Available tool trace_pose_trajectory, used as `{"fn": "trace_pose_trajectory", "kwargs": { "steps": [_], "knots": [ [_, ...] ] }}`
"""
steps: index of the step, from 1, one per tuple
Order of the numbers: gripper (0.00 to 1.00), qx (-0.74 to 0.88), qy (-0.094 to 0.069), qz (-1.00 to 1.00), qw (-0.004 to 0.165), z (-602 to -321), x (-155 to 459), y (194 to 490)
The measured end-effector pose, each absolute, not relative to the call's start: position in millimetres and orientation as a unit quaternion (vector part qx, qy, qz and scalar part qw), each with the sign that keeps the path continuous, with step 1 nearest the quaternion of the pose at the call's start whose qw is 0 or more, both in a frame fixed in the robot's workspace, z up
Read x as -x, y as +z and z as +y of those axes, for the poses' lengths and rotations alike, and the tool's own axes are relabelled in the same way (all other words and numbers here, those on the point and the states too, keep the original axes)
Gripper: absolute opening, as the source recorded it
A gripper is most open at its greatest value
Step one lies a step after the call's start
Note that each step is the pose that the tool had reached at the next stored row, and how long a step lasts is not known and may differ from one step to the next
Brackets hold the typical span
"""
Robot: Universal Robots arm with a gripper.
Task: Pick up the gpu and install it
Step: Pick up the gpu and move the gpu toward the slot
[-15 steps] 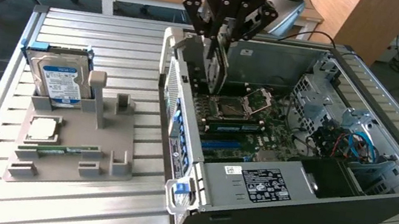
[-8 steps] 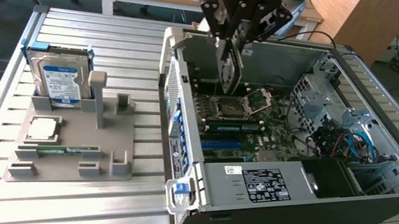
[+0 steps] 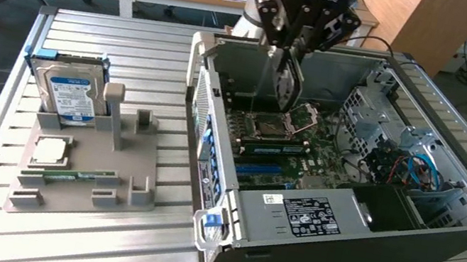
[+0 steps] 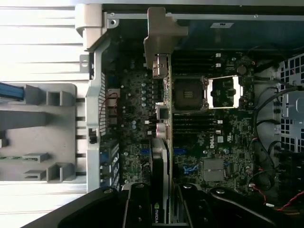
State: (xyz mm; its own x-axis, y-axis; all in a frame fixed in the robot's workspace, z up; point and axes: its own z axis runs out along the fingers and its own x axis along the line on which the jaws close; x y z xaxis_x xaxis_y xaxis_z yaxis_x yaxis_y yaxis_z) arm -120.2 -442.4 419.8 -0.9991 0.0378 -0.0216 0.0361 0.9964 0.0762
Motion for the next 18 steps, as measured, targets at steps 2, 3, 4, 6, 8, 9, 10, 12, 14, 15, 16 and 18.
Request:
{"fn": "trace_pose_trajectory", "kwargs": {
  "steps": [2, 3, 4, 6, 8, 9, 10, 12, 14, 15, 16, 18],
  "knots": [
    [0.27, -0.018, 0.038, 0.999, 0.012, -442, 113, 420],
    [0.27, -0.018, 0.038, 0.999, 0.012, -442, 110, 420],
    [0.27, -0.019, 0.039, 0.999, 0.012, -442, 106, 420],
    [0.27, -0.018, 0.039, 0.999, 0.011, -442, 98, 420],
    [0.27, -0.018, 0.04, 0.999, 0.011, -442, 91, 420],
    [0.27, -0.019, 0.04, 0.999, 0.011, -442, 88, 420],
    [0.27, -0.018, 0.04, 0.999, 0.011, -442, 84, 420],
    [0.27, -0.019, 0.041, 0.999, 0.012, -442, 77, 420],
    [0.27, -0.018, 0.041, 0.999, 0.011, -442, 70, 420],
    [0.27, -0.018, 0.041, 0.999, 0.011, -442, 67, 420],
    [0.27, -0.019, 0.041, 0.999, 0.011, -442, 64, 420],
    [0.27, -0.019, 0.041, 0.999, 0.011, -442, 58, 420]
  ]
}}
